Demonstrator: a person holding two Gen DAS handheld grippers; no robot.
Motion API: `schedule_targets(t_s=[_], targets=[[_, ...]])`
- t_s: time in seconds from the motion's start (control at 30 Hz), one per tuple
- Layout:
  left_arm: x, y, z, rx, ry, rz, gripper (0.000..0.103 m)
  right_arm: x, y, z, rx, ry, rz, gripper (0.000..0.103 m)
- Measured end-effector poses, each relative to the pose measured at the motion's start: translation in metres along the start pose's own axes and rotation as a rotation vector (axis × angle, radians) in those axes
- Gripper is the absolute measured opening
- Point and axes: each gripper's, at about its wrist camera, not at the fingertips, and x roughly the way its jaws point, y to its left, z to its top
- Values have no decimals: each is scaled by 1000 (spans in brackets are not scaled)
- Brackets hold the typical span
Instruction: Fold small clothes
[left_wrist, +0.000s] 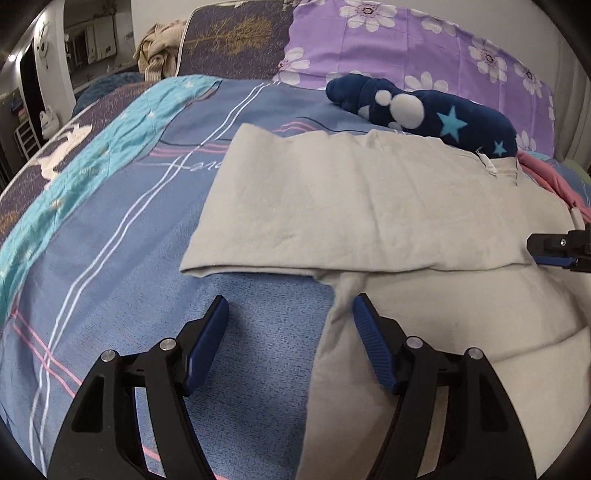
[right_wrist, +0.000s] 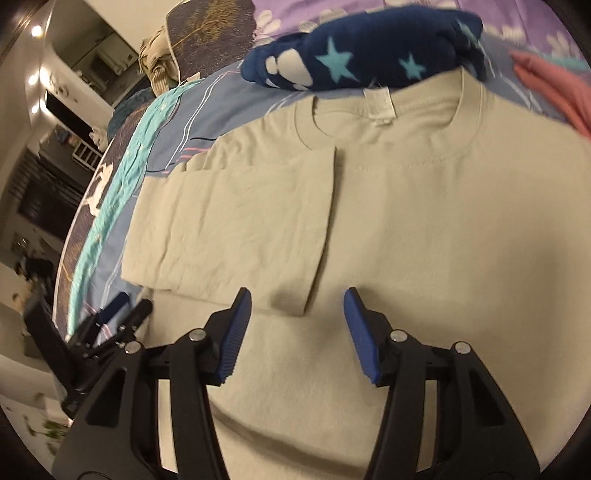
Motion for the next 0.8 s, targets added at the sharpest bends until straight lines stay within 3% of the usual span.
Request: schedule_targets(t_s=[0.13,0.2,0.23,0.27,0.3,0.4,0.53,0.7,0.8], targets=[[3,4,-1,-27,6,-6,77,15,6,13,5,5,24,58],[3,2,-1,-24,5,2,78,23,13,21,-2,-4,19,53],[3,2,-1,-24,6,2,78,28,17,25,-16,-5,14,35],[3,2,-1,-26,7,1,78,31,21,27,-31,2,17,9],[4,3,-1,-31,9,-4,79,32,21,29,-15,10,54,6],[5,9,-1,-55,14,-29,79,-5,23,34,-3,-102,115,5],[7,10,-1,-64,20,-38,80,-70,24,37,-76,-240,69,5],[8,9,-1,-61,21,-34,80,-111,-11,33,-76,-282,-33,5],[8,8,-1,-57,21,-26,81,-117,-50,22,-5,-276,-78,5]])
